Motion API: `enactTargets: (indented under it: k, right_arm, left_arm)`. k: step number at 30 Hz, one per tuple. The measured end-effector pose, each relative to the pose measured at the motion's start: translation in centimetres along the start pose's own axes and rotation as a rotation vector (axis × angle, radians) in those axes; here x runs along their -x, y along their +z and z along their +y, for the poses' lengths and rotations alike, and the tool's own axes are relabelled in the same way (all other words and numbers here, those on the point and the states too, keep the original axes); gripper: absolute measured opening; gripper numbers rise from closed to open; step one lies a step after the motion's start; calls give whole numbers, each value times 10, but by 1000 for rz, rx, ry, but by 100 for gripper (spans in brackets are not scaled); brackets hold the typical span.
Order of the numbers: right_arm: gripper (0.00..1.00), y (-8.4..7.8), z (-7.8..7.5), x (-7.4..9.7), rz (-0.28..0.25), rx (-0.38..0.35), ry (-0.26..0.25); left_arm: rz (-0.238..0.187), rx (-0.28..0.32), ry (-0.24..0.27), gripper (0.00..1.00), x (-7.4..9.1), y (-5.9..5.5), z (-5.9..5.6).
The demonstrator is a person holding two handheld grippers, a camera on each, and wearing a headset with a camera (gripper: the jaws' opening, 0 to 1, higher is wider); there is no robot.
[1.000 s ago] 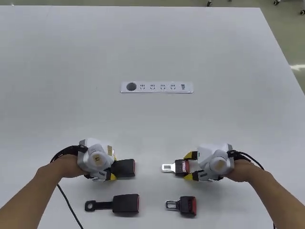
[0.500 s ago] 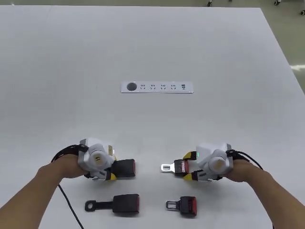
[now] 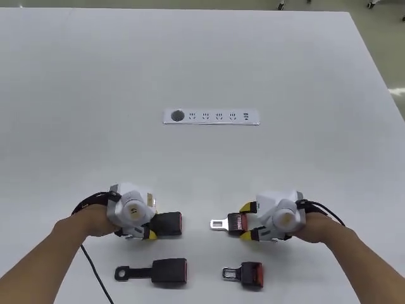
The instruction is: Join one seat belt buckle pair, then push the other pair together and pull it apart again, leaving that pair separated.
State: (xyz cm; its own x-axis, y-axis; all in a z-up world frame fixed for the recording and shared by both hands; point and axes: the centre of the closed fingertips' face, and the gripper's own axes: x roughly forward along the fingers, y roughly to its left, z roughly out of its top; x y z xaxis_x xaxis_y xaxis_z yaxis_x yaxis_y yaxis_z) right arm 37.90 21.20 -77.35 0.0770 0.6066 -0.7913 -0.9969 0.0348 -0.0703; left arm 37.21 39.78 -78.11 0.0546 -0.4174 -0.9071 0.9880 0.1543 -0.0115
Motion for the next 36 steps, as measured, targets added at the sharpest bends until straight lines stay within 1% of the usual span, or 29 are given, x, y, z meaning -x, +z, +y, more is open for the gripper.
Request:
enactTargets:
  k: [3,5,11,13,18,25,30,36]
  right_arm:
    - [30,4,1,-1,-3,3,-1]
    - [30,6,0,-3,-6,5,1]
    - [30,17,3,-9,-14,15,4]
    - [30,20,3,-10,-17,18,5]
    - [30,24,1,-17,-18,28,11]
    - [30,30,3,-23,-25,33,14]
    - [30,37,5,-26,-30,38,19]
    - [30,44,4,-29,-35,43,20]
  left_arm:
    - [3,1,-1,31,0,0,0]
    - [4,2,-2,31,-2,-1,1]
    - [4,4,-2,31,0,1,-1]
    - [5,4,-4,31,-1,0,0]
    - [5,0,-6,31,-1,1,-1]
    - [17,-17,-13,30,5,8,-7]
    - [18,-21,-17,30,4,6,-5]
    - [29,-31,-22,30,5,6,-5]
